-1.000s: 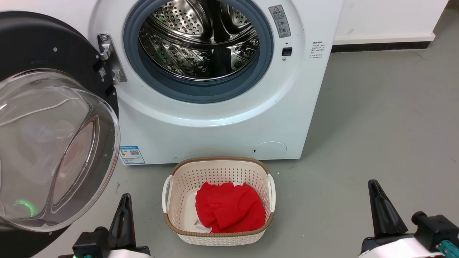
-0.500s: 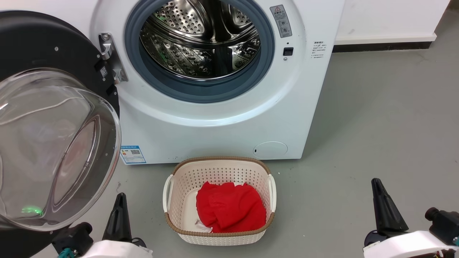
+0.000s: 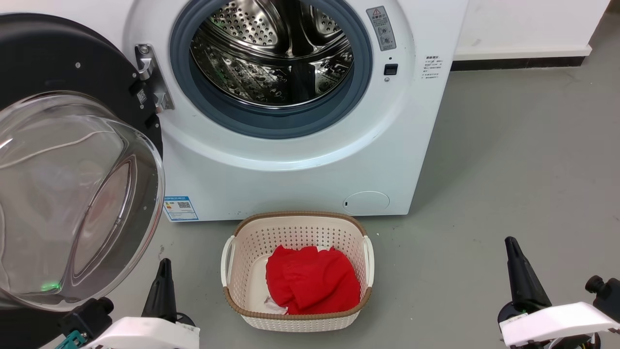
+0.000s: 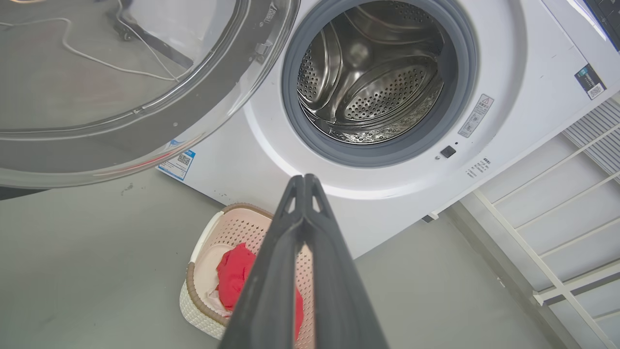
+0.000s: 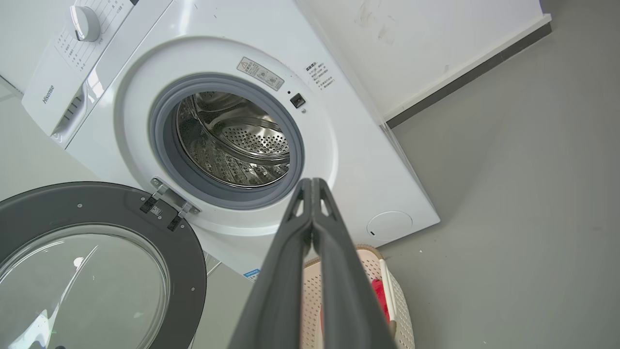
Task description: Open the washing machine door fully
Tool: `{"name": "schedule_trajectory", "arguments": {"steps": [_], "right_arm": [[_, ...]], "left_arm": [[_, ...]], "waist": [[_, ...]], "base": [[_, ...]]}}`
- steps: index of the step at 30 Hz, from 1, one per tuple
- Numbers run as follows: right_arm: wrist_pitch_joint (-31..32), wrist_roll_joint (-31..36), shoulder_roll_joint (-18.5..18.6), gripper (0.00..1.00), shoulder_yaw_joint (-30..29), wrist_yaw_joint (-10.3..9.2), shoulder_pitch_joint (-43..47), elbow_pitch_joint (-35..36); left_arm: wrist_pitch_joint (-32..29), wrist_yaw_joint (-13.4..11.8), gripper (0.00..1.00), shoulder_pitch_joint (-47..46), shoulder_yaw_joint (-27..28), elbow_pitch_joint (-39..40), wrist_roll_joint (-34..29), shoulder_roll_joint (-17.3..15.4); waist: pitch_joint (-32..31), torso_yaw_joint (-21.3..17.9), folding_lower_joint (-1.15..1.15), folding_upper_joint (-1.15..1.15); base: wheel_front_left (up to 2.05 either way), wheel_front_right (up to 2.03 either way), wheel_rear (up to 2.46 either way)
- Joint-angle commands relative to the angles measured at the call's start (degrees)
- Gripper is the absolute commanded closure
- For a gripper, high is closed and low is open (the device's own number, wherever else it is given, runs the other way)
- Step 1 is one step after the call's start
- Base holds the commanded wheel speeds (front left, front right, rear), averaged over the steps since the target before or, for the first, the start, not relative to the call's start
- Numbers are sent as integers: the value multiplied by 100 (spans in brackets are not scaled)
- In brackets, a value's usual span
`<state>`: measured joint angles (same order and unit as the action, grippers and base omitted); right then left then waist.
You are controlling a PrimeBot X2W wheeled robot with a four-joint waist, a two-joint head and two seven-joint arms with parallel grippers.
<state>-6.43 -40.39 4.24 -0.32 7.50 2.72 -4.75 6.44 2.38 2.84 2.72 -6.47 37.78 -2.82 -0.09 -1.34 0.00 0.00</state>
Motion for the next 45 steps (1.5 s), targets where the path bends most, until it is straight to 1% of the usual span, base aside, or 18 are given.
{"name": "schedule_trajectory", "arguments": {"steps": [1,24,45], "right_arm": [[51,-292,52,100,-17,0,-173,16],[382,-2058,79,100,-103,0,-432,-295],[647,-3333,74,100,-198,-1,-609,-532]], "left_arm": [[-55,38,100,-200,42,23,279,-10],[-481,207,100,-458,160,-241,2034,-11],[-795,324,100,-644,252,-440,3332,-10]], "waist": [[1,3,0,0],[7,37,0,0],[13,68,0,0]], "base": [[0,0,0],[0,0,0],[0,0,0]]}}
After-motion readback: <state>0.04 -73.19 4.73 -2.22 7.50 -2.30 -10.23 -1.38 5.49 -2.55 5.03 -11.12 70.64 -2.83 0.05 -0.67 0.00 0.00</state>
